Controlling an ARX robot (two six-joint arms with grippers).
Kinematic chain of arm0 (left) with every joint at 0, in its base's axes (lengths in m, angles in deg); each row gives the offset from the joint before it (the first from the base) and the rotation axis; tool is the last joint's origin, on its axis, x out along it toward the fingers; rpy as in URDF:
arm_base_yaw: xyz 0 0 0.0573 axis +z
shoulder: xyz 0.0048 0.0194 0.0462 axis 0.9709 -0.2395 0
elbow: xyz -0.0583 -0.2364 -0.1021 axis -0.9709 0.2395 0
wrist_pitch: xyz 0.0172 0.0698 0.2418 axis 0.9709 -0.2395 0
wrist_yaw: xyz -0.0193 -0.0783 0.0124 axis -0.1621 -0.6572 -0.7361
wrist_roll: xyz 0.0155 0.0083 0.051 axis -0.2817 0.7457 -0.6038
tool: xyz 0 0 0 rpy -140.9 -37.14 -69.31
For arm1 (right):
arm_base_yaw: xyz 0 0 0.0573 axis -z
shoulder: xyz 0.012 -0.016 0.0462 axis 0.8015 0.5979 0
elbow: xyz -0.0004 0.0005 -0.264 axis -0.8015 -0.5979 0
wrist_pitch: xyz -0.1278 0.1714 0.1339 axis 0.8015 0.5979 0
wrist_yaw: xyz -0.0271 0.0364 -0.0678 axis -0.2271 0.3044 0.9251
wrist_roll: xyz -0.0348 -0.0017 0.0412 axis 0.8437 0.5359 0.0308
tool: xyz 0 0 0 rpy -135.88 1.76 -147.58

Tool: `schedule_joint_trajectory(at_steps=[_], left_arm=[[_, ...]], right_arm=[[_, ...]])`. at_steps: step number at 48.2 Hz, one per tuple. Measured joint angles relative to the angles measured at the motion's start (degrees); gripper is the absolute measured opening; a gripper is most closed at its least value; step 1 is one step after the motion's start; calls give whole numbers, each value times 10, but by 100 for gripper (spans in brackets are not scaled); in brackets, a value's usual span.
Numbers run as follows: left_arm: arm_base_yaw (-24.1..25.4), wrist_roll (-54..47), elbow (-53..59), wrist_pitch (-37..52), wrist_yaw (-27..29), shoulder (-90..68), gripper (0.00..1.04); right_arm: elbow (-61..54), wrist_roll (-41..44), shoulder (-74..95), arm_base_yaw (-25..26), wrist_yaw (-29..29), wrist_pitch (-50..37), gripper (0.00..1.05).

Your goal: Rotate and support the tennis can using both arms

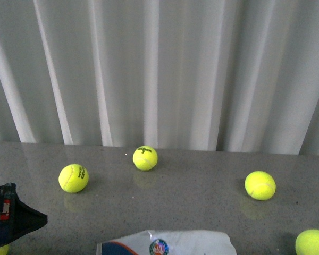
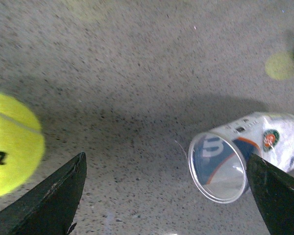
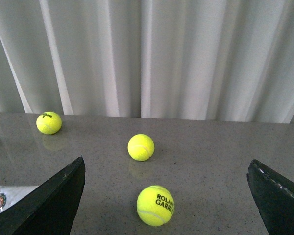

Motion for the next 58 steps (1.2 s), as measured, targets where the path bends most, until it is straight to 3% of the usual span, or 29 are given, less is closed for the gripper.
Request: schedule_joint_trajectory(at_steps=[14, 39, 58], left_arm=[[-37, 8, -31, -3, -102, -64, 98], [-128, 54, -71, 22, -146, -151, 98], [-155, 128, -87, 103, -165, -214, 98]], right_arm=[[0, 0, 0, 0, 0, 0, 98], [0, 0, 0, 0, 0, 0, 98], [0, 0, 0, 0, 0, 0, 98]])
